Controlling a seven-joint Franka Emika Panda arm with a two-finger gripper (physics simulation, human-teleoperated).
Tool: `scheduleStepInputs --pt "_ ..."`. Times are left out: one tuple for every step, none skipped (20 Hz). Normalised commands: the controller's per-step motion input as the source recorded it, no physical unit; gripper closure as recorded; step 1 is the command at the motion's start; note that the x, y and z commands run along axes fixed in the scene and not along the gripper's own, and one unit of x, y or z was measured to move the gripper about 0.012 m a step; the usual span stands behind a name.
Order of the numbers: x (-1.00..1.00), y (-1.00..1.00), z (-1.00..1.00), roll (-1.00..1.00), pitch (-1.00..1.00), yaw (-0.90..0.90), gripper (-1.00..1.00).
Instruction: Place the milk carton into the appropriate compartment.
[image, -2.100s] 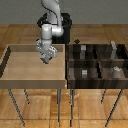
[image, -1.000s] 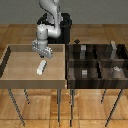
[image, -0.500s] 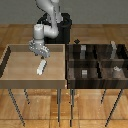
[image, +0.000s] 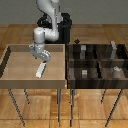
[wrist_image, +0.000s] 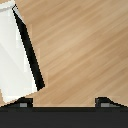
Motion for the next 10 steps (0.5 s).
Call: scheduleStepInputs --pt "0.0 1.0 0.0 0.0 0.0 0.0 -1.0" --pt "0.0 1.0 0.0 0.0 0.0 0.0 -1.0" --pt "0.0 1.0 0.0 0.0 0.0 0.0 -1.0" --pt "0.0 0.0 0.0 0.0 0.0 0.0 -1.0" --pt "1.0 0.0 0.0 0.0 0.0 0.0 -1.0" --pt "0.0 0.0 0.0 0.0 0.0 0.0 -1.0" --pt "0.0 0.0 0.0 0.0 0.0 0.0 -1.0" --pt "1.0 0.0 0.0 0.0 0.0 0.0 -1.0" --pt "1.0 0.0 0.0 0.0 0.0 0.0 -1.0" --pt "1.0 0.0 0.0 0.0 0.0 0.0 -1.0"
